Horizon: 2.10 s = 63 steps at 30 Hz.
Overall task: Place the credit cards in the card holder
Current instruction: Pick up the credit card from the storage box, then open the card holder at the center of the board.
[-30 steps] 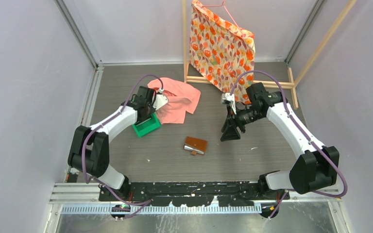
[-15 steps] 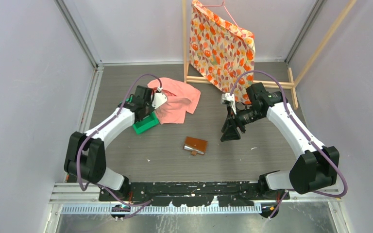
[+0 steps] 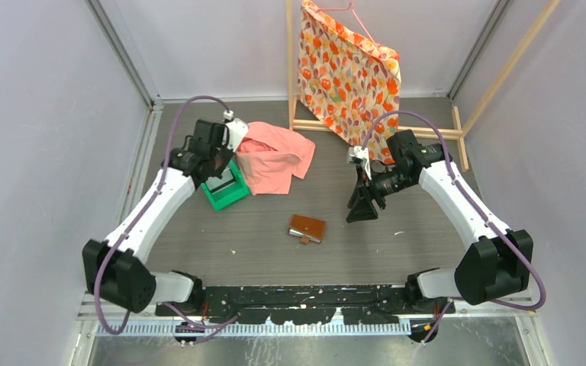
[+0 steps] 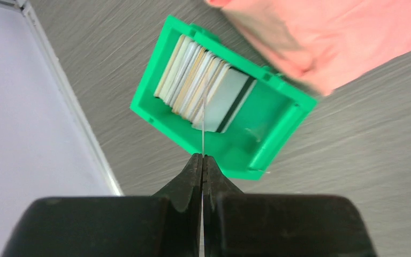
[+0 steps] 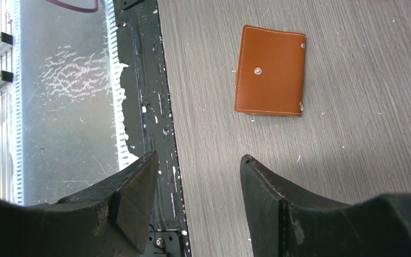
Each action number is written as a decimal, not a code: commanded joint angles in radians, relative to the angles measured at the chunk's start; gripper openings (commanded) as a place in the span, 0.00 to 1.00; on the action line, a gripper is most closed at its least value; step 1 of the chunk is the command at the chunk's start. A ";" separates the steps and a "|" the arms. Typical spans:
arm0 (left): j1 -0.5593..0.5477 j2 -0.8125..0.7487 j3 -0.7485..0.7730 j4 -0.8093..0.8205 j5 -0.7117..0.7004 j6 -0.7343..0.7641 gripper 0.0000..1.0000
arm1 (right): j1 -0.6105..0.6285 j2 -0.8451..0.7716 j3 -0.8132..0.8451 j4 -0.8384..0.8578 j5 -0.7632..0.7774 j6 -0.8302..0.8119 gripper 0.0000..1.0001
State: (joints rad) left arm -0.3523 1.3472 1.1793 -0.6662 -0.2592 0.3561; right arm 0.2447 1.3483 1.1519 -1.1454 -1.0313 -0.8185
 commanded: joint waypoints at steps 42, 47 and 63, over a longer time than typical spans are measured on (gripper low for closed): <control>-0.353 -0.102 -0.590 1.375 0.789 -1.260 0.00 | -0.005 -0.005 -0.212 1.027 -0.193 1.234 0.49; -0.355 -0.102 -0.599 1.382 0.779 -1.262 0.00 | -0.005 -0.011 -0.225 1.080 -0.221 1.274 0.07; -0.355 -0.527 -0.793 0.765 0.544 -1.250 0.52 | -0.005 -0.019 -0.066 0.452 -0.102 0.586 0.01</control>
State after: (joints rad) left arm -0.7029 0.8959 0.4580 0.2806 0.3592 -0.8650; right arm 0.2409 1.3567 1.0481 -0.5568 -1.1690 -0.0540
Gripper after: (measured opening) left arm 0.525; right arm 0.023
